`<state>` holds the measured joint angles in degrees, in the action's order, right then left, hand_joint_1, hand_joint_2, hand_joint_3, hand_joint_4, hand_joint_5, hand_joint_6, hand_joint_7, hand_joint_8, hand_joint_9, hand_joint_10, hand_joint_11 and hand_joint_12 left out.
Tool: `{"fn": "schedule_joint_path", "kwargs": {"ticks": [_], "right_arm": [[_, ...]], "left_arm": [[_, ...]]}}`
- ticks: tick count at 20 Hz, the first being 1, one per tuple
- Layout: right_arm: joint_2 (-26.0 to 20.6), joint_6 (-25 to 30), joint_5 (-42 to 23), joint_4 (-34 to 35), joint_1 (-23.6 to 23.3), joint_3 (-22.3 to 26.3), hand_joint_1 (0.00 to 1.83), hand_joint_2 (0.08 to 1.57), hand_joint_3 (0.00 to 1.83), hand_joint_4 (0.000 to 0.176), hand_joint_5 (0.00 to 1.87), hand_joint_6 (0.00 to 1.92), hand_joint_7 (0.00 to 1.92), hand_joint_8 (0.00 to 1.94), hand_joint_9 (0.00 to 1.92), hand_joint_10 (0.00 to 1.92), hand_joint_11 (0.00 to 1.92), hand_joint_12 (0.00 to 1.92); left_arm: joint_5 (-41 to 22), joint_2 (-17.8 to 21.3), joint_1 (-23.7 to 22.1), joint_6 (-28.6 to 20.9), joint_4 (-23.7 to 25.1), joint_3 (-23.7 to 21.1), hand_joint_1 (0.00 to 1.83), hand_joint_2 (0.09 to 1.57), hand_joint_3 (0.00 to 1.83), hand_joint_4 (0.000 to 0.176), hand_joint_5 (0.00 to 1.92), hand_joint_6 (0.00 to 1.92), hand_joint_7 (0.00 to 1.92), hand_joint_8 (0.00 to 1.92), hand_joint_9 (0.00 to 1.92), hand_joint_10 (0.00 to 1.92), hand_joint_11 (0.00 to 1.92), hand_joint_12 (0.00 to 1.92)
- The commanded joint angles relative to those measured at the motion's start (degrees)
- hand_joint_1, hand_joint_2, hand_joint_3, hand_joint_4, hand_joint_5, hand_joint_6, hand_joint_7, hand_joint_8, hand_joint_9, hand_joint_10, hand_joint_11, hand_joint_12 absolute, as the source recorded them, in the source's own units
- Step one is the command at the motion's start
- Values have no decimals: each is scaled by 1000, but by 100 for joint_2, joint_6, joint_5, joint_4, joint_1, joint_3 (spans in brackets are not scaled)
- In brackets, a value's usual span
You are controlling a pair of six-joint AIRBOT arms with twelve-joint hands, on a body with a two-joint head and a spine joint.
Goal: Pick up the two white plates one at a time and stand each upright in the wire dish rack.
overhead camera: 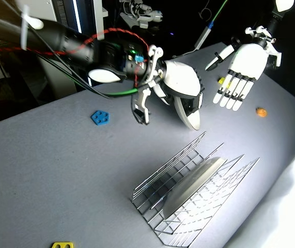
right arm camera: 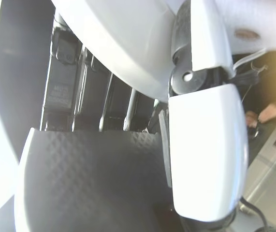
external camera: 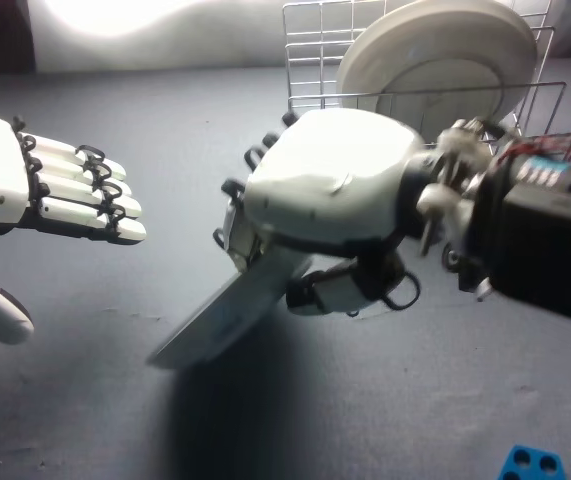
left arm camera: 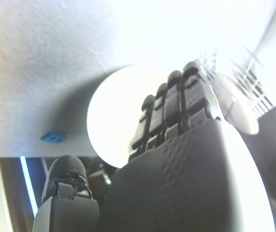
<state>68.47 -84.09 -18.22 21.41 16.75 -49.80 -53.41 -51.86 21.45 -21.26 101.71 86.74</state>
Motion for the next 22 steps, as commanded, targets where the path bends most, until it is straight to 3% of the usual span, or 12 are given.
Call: {"fn": "schedule_joint_path", "kwargs": {"ticks": [1,6,10,11,12,13,14,16,17,18,19,22], "right_arm": [[-114,14,-467,143,-132,111,1259,1030,0,25,1154,732,1248,494,1325,6,982,715],[-827,12,-169,927,-464,747,1260,1028,0,22,1164,726,1241,501,1326,2,963,728],[-1176,-107,179,1878,-725,867,1260,1028,0,23,1160,732,1248,487,1323,2,959,728],[-1248,-107,208,2127,-776,874,1374,1003,2,0,1190,639,1373,159,1219,575,968,731],[-1306,-107,208,2278,-837,878,1396,1012,0,0,1173,663,1338,230,1177,721,954,748],[-1358,-107,224,2318,-906,875,1291,1022,0,0,1180,686,1301,366,1194,376,953,757],[-1407,-106,254,2397,-979,867,1267,1018,9,18,1173,700,1267,452,1250,186,953,760],[-1482,-7,401,2781,-1140,794,1262,1025,2,18,1171,724,1245,483,1290,67,945,768],[-1496,36,413,2865,-1186,756,1369,1024,0,0,1150,729,1252,414,1153,664,941,757],[-1506,99,414,2882,-1215,716,1369,1024,0,0,1150,729,1252,414,1153,664,941,757],[-1512,135,416,2910,-1240,675,1389,1028,0,0,1130,765,1228,446,1105,824,933,770],[-1527,268,506,3068,-1310,529,1394,1029,0,0,1119,783,1213,460,1105,854,939,777]], "left_arm": [[-50,86,-69,-30,-336,54,0,1127,0,0,0,0,0,0,0,0,0,0],[-86,117,-73,-68,-336,62,0,1123,0,0,0,0,0,0,0,0,0,0],[-85,123,-76,-80,-335,71,0,1119,0,0,0,0,0,0,0,0,0,0],[-85,123,-76,-81,-335,77,0,1125,0,0,0,0,0,0,0,0,0,0],[-85,123,-76,-81,-335,85,0,1130,1,0,0,0,0,0,0,0,0,0],[-85,121,-76,-81,-335,98,0,1130,1,0,0,0,0,0,0,0,0,0],[-85,117,-79,-81,-335,115,0,1125,0,0,0,0,0,0,0,0,0,0],[-85,115,-79,-81,-335,130,0,1125,0,0,0,0,0,0,0,0,0,0],[-85,114,-78,-81,-335,130,0,1125,0,0,0,0,0,0,0,0,0,0],[-86,113,-78,-81,-335,128,0,1125,0,0,0,0,0,0,0,0,0,0],[-86,113,-78,-81,-335,125,0,1124,0,0,0,0,0,0,0,0,0,0],[-86,113,-78,-81,-333,112,0,1129,0,0,0,0,0,0,0,0,0,0]]}}
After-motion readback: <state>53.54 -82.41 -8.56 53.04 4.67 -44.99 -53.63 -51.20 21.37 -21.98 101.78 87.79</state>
